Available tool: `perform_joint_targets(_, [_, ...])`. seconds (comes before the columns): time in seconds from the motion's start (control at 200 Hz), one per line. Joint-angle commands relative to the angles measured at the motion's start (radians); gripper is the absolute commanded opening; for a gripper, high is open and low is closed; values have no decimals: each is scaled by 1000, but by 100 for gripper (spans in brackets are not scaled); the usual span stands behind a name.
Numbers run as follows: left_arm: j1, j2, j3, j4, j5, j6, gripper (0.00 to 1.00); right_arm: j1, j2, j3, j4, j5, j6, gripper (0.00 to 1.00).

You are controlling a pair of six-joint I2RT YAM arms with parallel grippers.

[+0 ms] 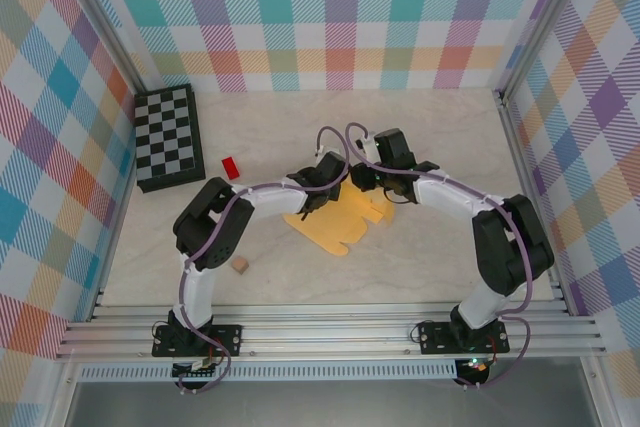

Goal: Fold the paper box

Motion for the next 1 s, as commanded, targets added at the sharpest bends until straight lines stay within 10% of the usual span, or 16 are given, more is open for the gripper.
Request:
perform_joint_targets(0.0, [5,30,-38,-7,-22,0,2,46,58,-30,-139,-62,35,21])
perform_joint_targets(0.465, [131,-203,-228,37,388,99,49,43,60,-7,-174,-34,0,21])
perform_joint_targets(0.72, [198,-401,-454,200,562,258,53,43,62,17,-191,-77,-59,21])
perform_joint_targets(0.995, [216,-283,-355,282,630,377,51,34,68,48,-219,-96,-93,21])
